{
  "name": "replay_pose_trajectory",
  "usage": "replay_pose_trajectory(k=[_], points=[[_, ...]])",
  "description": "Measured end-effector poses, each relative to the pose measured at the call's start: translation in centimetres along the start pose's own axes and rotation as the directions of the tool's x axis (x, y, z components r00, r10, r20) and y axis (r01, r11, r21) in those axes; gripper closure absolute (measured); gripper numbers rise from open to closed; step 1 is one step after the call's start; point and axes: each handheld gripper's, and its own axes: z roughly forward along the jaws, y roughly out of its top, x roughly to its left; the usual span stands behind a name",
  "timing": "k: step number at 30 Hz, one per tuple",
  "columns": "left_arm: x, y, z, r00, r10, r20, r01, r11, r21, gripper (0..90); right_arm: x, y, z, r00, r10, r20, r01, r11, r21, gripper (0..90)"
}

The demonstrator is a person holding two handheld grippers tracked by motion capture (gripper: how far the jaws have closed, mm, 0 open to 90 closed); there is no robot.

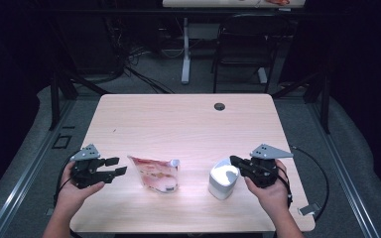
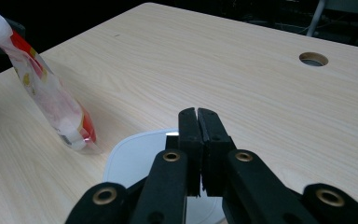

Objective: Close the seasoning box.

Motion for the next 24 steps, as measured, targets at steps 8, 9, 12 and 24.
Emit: replay_pose_trajectory(k=[8, 9, 12, 24], points=[[0.0, -0.1, 0.1, 1.0, 0.002, -0.004, -0.002, 1.0, 0.001, 47.9, 0.0, -0.3, -0.6, 0.9997, -0.009, 0.024, 0.01, 1.0, -0.01, 88.1], [0.1, -0.1, 0.1, 1.0, 0.001, -0.005, -0.001, 1.0, 0.002, 47.9, -0.1, -0.4, -0.8, 0.9995, -0.012, 0.029, 0.012, 1.0, -0.006, 88.1], [0.1, -0.1, 0.1, 1.0, 0.001, -0.008, -0.001, 1.0, 0.003, 47.9, -0.4, -0.8, -1.1, 0.9992, 0.004, 0.039, -0.003, 1.0, -0.011, 87.7], [0.1, -0.2, 0.1, 0.9999, -0.002, -0.016, 0.002, 1.0, 0.001, 47.9, -2.2, -3.2, -2.5, 0.9919, 0.087, 0.093, -0.085, 0.996, -0.031, 86.2]])
